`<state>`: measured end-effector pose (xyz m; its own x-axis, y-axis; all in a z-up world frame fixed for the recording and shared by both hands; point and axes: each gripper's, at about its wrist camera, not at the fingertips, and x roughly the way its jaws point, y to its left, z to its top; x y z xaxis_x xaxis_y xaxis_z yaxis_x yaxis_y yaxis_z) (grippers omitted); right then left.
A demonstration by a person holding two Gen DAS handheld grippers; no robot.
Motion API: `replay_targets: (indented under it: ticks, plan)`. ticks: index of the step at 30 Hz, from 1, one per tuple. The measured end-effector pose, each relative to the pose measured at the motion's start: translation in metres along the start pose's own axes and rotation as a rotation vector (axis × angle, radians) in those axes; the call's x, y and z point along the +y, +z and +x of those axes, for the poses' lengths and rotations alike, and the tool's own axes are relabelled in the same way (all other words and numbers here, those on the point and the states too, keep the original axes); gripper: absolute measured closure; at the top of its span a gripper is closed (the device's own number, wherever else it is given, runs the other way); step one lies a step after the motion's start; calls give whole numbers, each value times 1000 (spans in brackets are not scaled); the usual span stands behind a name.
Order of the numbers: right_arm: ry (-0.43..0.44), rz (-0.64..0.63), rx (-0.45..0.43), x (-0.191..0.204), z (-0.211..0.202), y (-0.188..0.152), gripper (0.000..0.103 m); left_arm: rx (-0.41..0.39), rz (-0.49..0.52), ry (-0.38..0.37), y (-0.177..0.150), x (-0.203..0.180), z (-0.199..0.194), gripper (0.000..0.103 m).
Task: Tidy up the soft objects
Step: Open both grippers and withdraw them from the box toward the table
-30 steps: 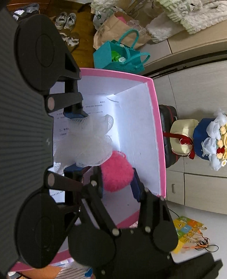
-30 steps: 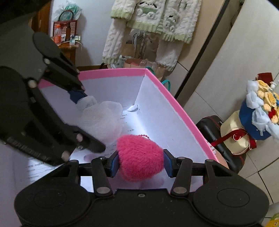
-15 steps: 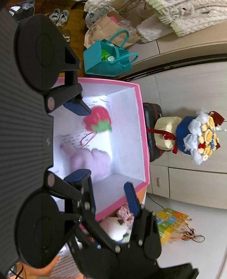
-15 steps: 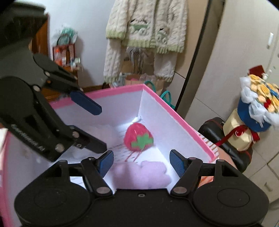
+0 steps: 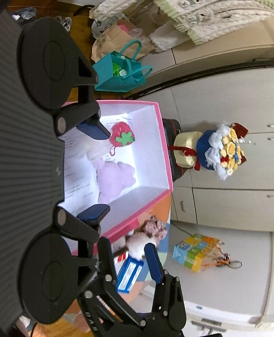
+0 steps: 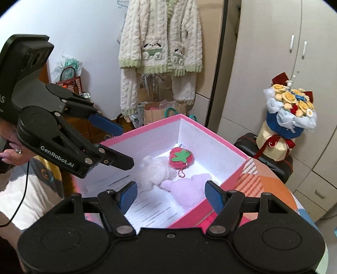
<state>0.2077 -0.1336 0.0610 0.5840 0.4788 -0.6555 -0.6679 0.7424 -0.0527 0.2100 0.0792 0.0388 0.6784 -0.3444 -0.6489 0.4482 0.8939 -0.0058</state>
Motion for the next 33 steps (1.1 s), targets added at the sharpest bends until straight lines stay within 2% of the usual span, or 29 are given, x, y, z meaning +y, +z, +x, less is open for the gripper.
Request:
replay_targets:
  ticks: [8, 20, 28, 30, 33]
  plan:
    - [-62, 66, -28, 15, -52, -17, 26, 11, 35, -49, -15, -27, -38, 36]
    - [-125, 181, -21, 4, -112, -72, 21, -6, 153, -89, -28, -87, -74, 36]
    - [-177, 211, -37, -9, -141, -114, 16, 37, 207, -166, -25, -136, -54, 34]
    - [-193, 222, -42, -15, -144, -126, 16, 45, 212, -193, -21, -148, -43, 28]
    - [-214, 229, -47, -25, -146, -141, 15, 54, 210, -225, -14, -166, -24, 26]
